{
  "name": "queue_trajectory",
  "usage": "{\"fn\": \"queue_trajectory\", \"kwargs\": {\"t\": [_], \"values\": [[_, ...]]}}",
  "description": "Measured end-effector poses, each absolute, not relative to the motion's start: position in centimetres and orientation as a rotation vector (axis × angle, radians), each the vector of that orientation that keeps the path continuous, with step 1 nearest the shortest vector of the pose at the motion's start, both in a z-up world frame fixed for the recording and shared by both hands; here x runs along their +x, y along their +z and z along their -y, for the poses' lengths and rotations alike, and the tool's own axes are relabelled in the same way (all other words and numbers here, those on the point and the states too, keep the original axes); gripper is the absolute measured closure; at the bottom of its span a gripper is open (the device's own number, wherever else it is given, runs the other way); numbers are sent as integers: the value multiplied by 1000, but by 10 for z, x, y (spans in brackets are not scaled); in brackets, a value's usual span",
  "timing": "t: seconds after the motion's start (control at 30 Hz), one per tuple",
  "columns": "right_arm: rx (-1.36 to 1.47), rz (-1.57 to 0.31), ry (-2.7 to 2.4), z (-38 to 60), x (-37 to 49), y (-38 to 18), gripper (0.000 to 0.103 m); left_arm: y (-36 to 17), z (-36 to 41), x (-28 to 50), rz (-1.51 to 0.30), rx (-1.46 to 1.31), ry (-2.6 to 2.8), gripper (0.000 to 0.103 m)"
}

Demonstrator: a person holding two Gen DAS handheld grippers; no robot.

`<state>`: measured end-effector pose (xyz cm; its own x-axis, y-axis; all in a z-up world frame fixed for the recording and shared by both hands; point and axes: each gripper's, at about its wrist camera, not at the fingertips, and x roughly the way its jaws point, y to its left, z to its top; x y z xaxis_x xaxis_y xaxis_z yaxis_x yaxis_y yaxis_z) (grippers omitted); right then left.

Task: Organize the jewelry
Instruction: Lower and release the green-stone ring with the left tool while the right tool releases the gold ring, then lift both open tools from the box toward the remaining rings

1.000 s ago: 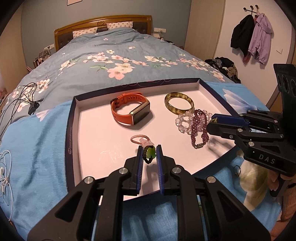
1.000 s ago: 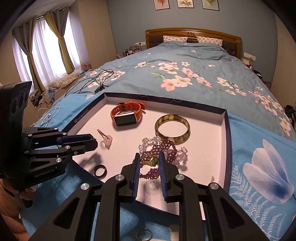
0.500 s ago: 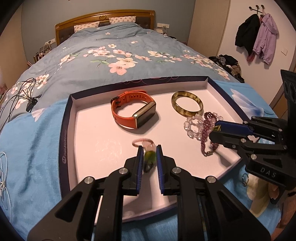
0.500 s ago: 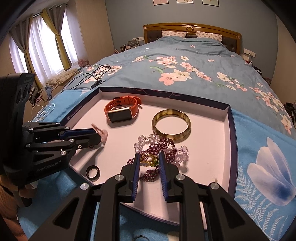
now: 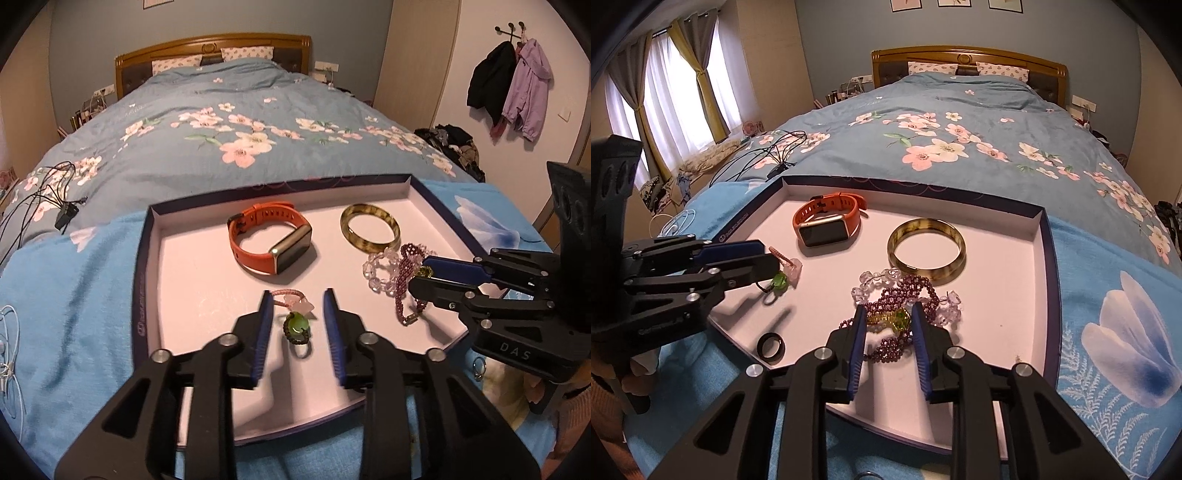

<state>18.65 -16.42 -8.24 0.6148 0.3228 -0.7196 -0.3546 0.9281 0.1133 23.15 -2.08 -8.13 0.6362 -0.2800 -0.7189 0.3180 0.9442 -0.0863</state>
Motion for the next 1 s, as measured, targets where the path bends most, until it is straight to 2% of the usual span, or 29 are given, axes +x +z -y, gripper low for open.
{"fn": "queue_trajectory", "kwargs": {"t": [0.27, 0.7, 0.8, 0.83, 1.0], "values": [[-18, -802, 391, 170, 182, -76, 75, -65, 14, 213, -754, 60, -333, 65], [17, -740, 396, 187, 152, -54, 74, -46, 1, 157, -674, 91, -371, 62], [7, -722, 396, 191, 139, -49, 72, -44, 3, 141, -662, 117, -395, 58], [4, -716, 399, 193, 132, -47, 67, -44, 4, 136, -658, 125, -398, 55], [-14, -715, 408, 195, 104, -49, 63, -51, 10, 112, -665, 150, -447, 54]]}}
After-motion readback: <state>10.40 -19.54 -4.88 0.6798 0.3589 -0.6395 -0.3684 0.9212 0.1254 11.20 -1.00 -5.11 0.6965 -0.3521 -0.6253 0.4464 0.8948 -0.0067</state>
